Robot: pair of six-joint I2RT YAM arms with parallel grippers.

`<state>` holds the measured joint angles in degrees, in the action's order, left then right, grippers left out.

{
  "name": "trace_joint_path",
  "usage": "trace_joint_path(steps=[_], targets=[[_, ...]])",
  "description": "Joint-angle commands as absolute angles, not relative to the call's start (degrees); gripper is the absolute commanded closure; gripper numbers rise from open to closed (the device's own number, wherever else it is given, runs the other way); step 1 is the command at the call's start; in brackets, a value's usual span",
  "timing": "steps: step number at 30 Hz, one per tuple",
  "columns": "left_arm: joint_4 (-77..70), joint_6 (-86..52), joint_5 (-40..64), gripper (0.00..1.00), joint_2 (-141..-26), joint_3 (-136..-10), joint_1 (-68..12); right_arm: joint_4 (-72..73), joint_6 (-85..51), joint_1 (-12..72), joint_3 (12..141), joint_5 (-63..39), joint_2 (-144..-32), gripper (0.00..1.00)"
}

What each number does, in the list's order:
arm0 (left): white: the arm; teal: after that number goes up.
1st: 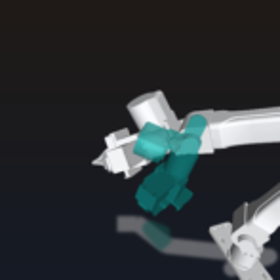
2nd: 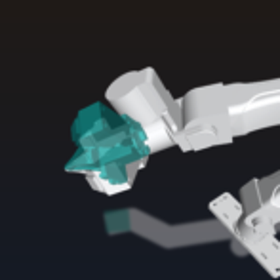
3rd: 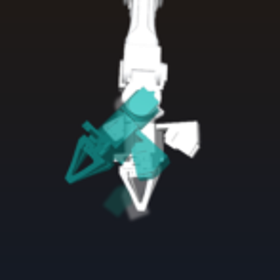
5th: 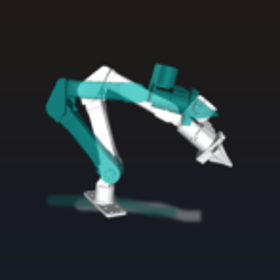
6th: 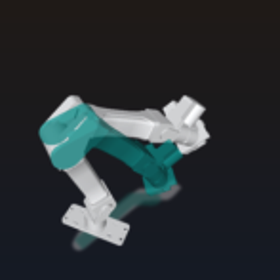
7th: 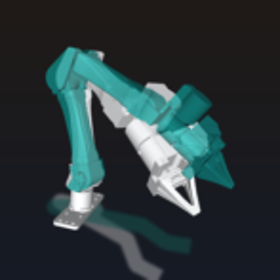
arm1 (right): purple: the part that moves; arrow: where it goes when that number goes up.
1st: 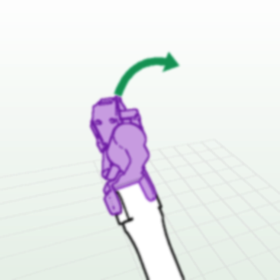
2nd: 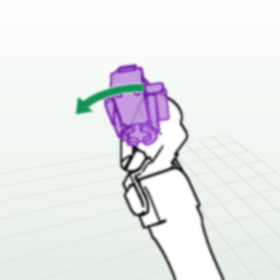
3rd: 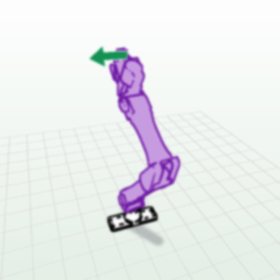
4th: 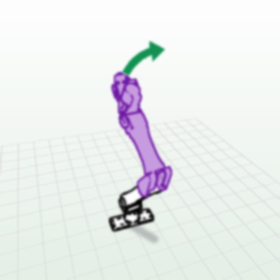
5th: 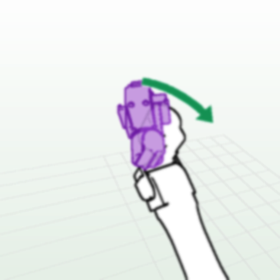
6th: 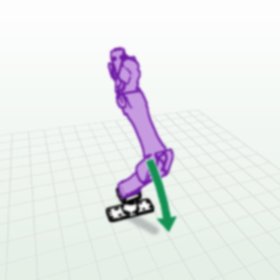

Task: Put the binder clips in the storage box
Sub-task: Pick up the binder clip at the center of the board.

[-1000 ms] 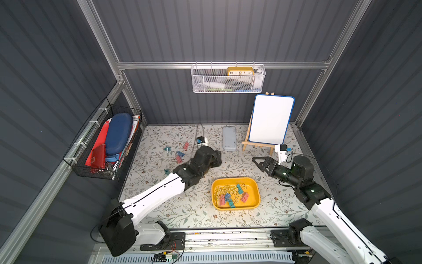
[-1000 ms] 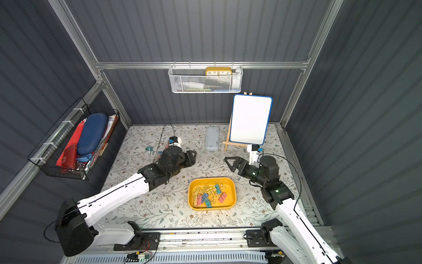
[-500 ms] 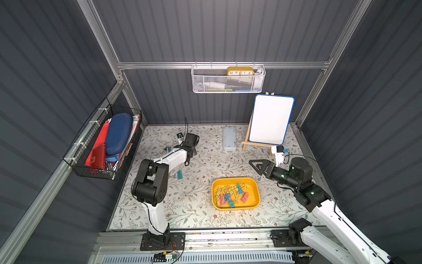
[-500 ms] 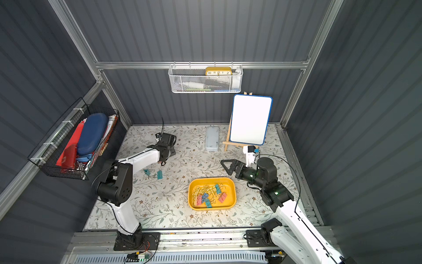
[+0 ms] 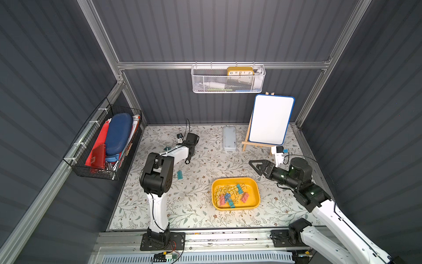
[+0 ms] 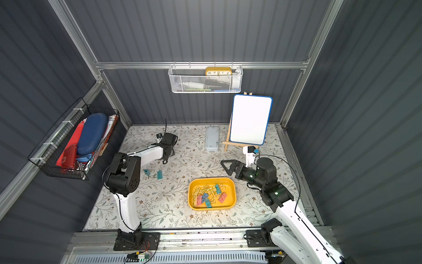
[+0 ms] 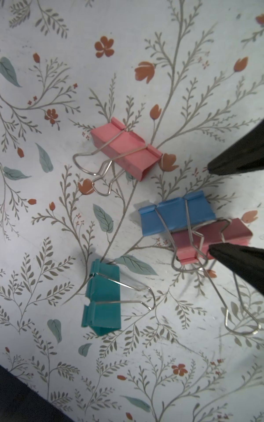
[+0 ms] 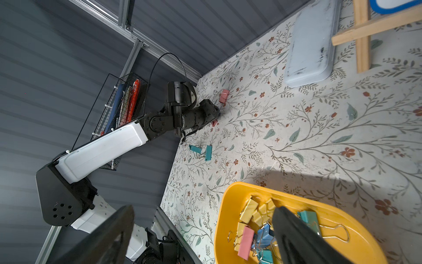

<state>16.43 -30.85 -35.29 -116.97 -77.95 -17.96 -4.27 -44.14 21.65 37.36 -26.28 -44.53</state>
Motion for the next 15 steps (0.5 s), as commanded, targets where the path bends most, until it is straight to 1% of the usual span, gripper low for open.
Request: trace_joint_path(steps=[1, 2, 6, 13, 15], targets=[[18.42, -30.15, -38.05, 0.41, -117.59, -79.15, -17.67, -3.69, -44.2, 21.97, 36.94, -25.75, -44.5, 0.01], [18.86, -30.23, -38.75, 0.41, -117.61, -79.34, -17.6, -3.58, -44.21, 22.02, 36.91, -25.75, -44.56, 0.01], [19.25, -30.24, -39.13, 0.49, -118.21, -79.86, -17.31, -3.28, -44.3, 22.06, 37.0, -26.01, -45.21, 0.01], [19.25, -30.41, -37.67, 0.76, -118.11, -79.9, -17.23, -3.11, -44.47, 22.06, 37.01, -26.02, -45.72, 0.01], [19.16, -30.57, -37.12, 0.78, -117.41, -79.89, -17.23, -3.16, -44.38, 22.14, 37.09, -25.93, -45.79, 0.01]])
